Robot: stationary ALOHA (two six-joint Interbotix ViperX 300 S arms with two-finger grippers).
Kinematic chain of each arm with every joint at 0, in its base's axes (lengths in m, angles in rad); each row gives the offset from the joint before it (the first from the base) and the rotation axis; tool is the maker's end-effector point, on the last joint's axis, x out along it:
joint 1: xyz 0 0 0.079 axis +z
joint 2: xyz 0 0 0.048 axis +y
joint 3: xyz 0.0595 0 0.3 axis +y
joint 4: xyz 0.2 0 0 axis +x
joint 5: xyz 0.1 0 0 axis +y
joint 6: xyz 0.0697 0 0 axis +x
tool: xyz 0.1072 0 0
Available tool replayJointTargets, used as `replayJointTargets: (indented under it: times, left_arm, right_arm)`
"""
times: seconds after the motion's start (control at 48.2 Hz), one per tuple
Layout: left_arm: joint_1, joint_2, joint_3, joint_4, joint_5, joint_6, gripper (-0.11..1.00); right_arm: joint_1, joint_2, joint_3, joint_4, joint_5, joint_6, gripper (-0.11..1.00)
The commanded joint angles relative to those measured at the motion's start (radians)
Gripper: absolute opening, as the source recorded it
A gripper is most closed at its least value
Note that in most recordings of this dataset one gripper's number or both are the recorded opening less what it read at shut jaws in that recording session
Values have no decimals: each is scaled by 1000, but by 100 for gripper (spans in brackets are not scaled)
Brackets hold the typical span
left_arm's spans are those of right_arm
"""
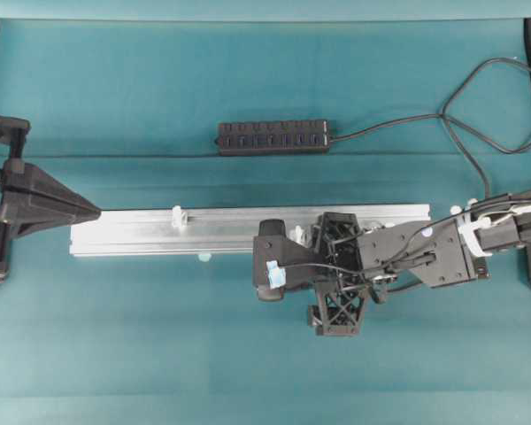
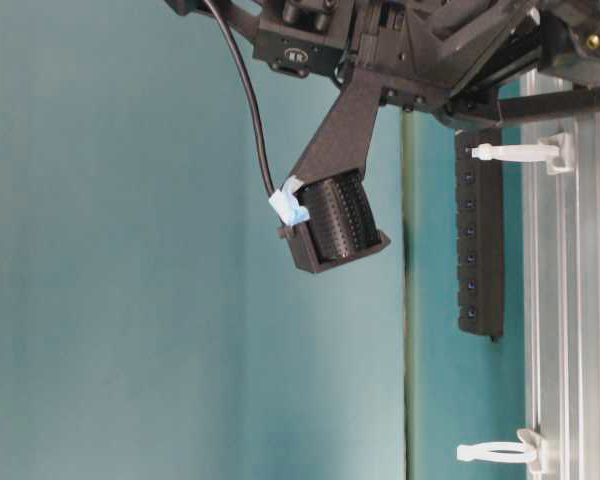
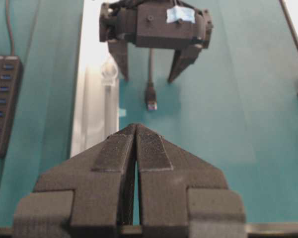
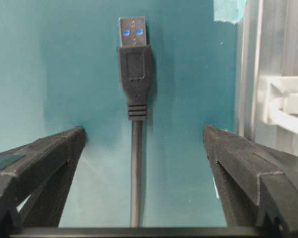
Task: Pass the USB cable through three rings with both arms.
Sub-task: 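Close the right gripper on the cable just behind the USB plug and lift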
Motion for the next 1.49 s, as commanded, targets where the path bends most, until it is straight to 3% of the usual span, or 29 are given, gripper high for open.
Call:
replayJointTargets:
  times: [0.0,0.518,0.601,0.85,0.974,1.472]
  left_arm:
    - [2,3,-11,3,-6,0,2]
    - [2,2,-11,3,-9,0,2]
    - [2,0,-11,3,-9,-2,2]
    - [2,-2,-11,3,-11,-2,2]
    - [2,-2,-11,3,-12,-2,2]
    - [3,2,-11,3,-15,-2,2]
  right_arm:
    - [-5,-3,-14,-2,-5,-5,69]
    - [-5,5,-14,-2,3,-6,65]
    - [-5,5,-14,-3,9,-6,55]
    - [-6,6,-15,-2,25,-5,4]
    - [-12,6,-20,-2,41,-6,-7]
    - [-12,11,-31,-2,44,-9,-8]
